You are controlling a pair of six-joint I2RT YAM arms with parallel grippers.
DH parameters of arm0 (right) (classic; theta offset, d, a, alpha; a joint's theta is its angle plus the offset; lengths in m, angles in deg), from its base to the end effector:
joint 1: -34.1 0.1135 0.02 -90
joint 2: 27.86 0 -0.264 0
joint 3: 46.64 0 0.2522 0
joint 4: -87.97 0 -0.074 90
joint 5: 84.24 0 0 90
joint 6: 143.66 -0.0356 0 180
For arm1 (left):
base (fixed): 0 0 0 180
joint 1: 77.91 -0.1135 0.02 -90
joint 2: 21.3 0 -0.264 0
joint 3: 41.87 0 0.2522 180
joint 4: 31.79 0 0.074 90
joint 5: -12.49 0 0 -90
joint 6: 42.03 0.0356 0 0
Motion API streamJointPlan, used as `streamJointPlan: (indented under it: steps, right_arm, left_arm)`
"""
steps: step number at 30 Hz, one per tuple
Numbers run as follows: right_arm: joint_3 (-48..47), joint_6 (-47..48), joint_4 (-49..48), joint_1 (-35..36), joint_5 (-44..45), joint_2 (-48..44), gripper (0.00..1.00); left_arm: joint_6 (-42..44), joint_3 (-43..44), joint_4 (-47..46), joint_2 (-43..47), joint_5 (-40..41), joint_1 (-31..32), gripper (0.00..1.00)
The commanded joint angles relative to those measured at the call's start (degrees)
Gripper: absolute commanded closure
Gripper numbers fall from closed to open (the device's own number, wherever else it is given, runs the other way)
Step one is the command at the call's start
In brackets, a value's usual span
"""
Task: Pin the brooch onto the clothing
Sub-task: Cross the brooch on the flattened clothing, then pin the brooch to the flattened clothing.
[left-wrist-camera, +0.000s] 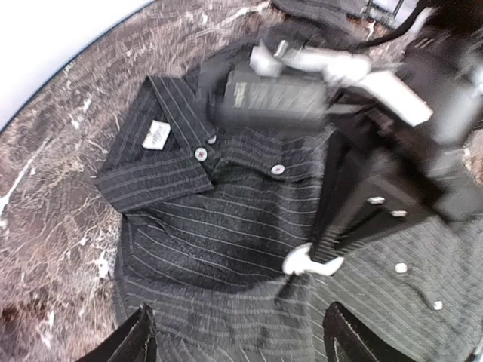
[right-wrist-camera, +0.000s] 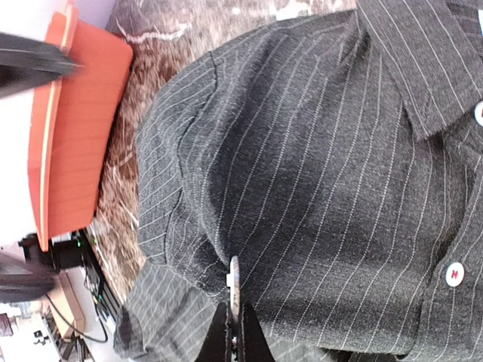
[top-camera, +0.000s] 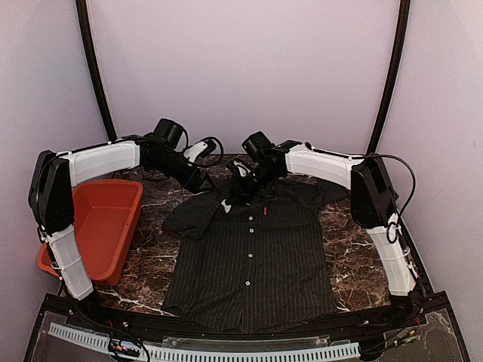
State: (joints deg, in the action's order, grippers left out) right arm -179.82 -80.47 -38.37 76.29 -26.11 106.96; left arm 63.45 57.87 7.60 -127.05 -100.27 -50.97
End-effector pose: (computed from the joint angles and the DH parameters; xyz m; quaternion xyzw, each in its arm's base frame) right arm 0.3708 0.3615 0.2078 -0.2040 0.8986 0.3784 0.0879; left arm 0.3659 -0.2014 0.2651 0.3979 0.8185 -0.2188 0.3519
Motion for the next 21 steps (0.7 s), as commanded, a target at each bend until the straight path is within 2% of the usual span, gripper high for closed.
streamJointPlan:
  steps: [1, 6, 12, 21]
  right_arm:
    - [-1.3, 3.8, 5.7, -0.4, -2.6, -2.3, 1.0]
    - [-2.1, 6.5, 8.1, -0.9, -3.6, -1.7, 1.0]
    - [-2.4, 9.6, 9.8, -1.2, -8.6, -1.4, 1.0]
    - [-0.7, 12.0, 9.4, -1.2, -12.0, -2.3, 1.0]
  left_arm:
    - [-3.9, -1.8, 4.4, 9.2, -0.8, 0.6, 0.23]
    - [-2.7, -6.9, 1.0, 13.6, -7.1, 0.6, 0.15]
    - [0.4, -7.7, 0.1, 9.6, -8.9, 1.3, 0.09]
    - [2.4, -10.1, -2.7, 5.6, -11.9, 2.1, 0.08]
